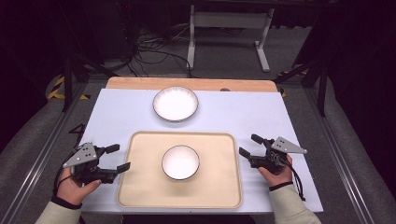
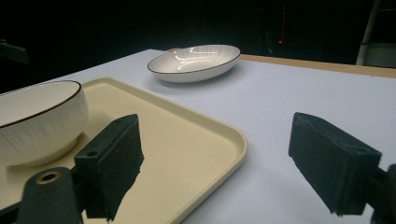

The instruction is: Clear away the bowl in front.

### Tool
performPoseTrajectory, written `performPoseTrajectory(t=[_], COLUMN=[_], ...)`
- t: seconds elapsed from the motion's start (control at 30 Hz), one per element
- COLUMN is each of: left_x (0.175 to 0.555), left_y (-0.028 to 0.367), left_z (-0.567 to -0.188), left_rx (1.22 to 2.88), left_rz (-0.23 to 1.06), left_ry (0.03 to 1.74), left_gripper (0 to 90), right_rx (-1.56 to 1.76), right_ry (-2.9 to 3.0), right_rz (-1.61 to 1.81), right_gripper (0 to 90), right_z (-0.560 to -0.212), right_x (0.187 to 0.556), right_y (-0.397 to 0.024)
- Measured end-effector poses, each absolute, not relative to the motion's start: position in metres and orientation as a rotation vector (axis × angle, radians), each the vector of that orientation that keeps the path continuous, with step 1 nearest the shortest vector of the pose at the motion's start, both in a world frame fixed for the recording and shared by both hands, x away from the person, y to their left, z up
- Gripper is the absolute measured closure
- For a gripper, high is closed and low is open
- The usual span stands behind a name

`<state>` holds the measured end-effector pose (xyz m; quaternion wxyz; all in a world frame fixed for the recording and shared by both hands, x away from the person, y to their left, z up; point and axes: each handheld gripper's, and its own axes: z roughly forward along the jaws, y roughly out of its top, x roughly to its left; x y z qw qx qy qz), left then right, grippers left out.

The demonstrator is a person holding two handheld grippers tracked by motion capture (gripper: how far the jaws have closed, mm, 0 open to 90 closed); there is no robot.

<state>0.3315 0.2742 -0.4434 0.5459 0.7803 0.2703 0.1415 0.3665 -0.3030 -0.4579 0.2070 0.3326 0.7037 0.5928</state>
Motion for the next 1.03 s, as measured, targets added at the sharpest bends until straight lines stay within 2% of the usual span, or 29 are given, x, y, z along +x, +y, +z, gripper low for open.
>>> performPoseTrajectory(t=[0.53, 1.03], left_x=[0.329, 0.328], left_y=[0.288, 0.292], left_z=[-0.469, -0.471], left_rx=[1.761, 1.711], left_rz=[0.381, 0.388], left_ry=[0.690, 0.718], left_gripper=[14.5, 11.0], right_rx=[0.927, 0.931], right_ry=[1.959, 1.953], right_rz=[1.652, 1.652], right_gripper=[18.0, 17.9], right_z=[-0.458, -0.458], right_x=[0.366, 0.367], right_y=[-0.303, -0.303])
